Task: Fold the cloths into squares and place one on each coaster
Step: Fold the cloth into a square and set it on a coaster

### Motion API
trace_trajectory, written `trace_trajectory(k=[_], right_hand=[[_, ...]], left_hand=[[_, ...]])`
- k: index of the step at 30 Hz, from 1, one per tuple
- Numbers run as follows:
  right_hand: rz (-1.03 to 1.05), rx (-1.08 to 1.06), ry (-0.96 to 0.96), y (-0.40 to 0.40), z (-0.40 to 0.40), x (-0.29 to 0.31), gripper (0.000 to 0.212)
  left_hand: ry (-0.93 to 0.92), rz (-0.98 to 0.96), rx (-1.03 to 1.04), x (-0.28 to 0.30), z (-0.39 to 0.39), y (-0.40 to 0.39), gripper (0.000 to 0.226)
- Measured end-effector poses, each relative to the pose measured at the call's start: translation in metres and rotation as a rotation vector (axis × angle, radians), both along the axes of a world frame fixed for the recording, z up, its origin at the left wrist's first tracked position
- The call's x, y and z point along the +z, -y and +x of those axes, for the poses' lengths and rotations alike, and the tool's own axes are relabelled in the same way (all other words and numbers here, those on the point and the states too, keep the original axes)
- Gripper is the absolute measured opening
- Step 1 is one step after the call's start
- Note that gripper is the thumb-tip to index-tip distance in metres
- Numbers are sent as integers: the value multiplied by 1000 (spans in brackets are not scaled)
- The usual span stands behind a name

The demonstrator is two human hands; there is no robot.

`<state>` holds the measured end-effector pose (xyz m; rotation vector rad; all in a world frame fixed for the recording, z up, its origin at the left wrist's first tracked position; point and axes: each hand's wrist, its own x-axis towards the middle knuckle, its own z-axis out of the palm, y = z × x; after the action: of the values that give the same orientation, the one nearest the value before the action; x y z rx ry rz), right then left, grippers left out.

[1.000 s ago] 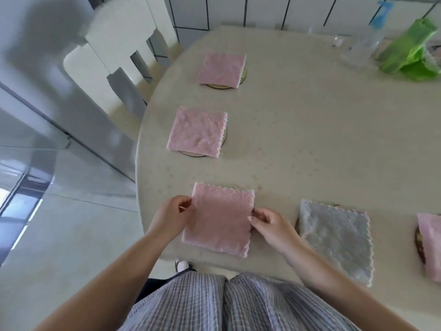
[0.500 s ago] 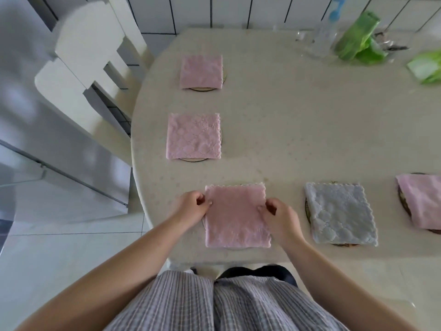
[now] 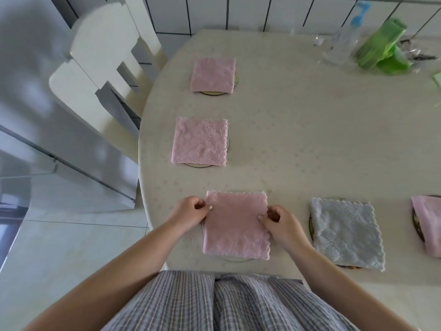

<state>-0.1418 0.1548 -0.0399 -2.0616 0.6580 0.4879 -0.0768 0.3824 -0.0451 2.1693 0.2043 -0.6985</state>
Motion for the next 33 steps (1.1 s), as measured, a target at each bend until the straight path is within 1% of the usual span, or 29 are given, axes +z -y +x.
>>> trace_trajectory(k=[3, 7, 10, 13, 16, 19, 22, 25, 28, 31, 33], right_hand=[[71, -127, 52, -1, -3, 8, 23], [89, -389, 244, -13, -3, 23, 21], [123, -484, 351, -38, 8, 34, 16], [159, -541, 410, -73, 28, 36, 14], [148, -592, 388, -116, 54, 32, 15], [204, -706, 347, -156, 78, 20, 15], [195, -742, 240, -182, 99, 11, 22], [209, -770, 188, -197, 112, 12, 30], [217, -784, 158, -205, 117, 14, 32], [210, -829, 159, -208, 118, 10, 36], [188, -798, 142, -207, 121, 7, 40]], left_hand=[[-32, -81, 41, 6, 3, -3, 13], [-38, -210, 153, 15, 19, -19, 9], [5, -289, 194, 23, 45, -40, 9], [60, -304, 157, 27, 84, -67, 11], [62, -285, 75, 18, 136, -96, 12], [47, -274, -20, 12, 187, -115, 11], [54, -271, -68, 10, 223, -122, 11], [51, -257, -182, 9, 248, -117, 5], [110, -197, -312, 8, 265, -99, 19], [170, -89, -444, 7, 274, -82, 25], [173, -28, -496, 3, 277, -76, 27]])
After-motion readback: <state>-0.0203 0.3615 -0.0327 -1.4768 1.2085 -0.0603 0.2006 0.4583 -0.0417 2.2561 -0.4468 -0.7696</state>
